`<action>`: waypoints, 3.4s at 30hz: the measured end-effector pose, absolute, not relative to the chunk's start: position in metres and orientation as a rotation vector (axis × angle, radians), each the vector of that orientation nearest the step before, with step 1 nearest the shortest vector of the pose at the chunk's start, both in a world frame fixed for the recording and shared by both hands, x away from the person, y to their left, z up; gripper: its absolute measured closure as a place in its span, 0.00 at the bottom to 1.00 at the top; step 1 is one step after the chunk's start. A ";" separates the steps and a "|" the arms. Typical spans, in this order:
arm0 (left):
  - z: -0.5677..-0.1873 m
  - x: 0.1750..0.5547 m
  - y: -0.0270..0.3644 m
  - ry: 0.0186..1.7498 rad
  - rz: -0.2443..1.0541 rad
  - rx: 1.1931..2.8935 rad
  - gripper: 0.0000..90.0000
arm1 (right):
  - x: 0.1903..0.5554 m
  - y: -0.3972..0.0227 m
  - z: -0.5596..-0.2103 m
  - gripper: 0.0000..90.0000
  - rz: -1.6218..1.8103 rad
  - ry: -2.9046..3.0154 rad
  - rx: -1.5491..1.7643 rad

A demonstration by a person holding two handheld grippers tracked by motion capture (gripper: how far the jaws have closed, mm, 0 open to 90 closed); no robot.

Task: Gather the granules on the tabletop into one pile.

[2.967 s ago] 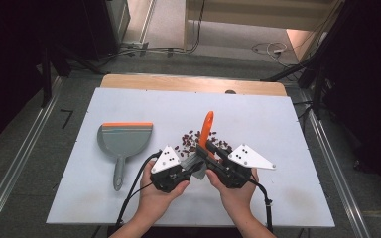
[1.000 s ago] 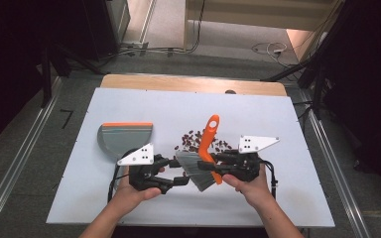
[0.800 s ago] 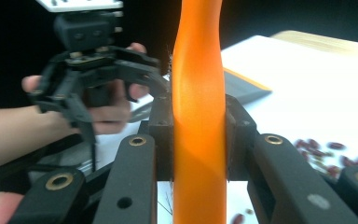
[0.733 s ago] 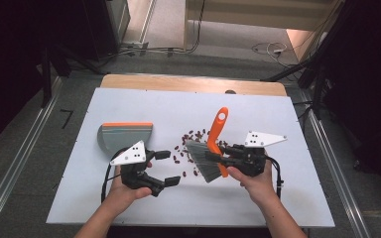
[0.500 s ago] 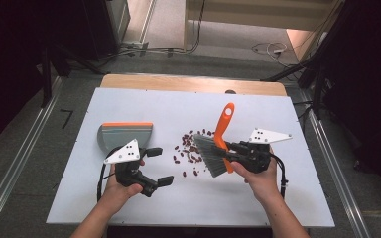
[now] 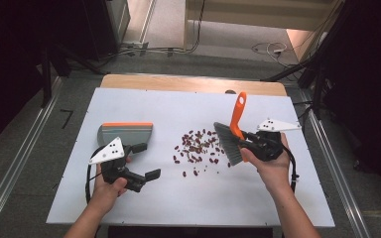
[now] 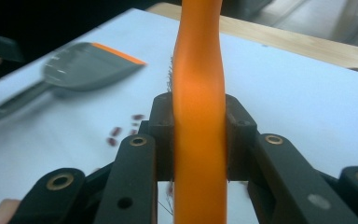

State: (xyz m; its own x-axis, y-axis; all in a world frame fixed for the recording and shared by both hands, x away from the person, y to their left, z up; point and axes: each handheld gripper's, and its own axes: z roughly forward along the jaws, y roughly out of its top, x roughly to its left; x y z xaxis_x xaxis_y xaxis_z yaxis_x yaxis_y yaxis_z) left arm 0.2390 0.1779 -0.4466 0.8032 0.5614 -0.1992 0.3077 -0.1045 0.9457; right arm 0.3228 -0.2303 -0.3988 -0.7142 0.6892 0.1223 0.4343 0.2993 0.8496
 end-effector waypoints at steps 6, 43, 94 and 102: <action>-0.455 0.236 0.190 0.717 0.261 1.727 0.00 | 0.344 -0.237 -0.400 0.76 1.207 2.291 1.103; -0.463 0.232 0.198 0.738 0.279 1.739 0.00 | 0.387 -0.131 -0.450 0.76 0.352 2.448 0.838; -0.465 0.234 0.205 0.772 0.301 1.732 0.00 | 0.370 -0.085 -0.450 0.76 0.434 2.617 0.113; -0.466 0.235 0.204 0.771 0.301 1.736 0.00 | 0.373 -0.090 -0.434 0.76 0.476 2.594 0.125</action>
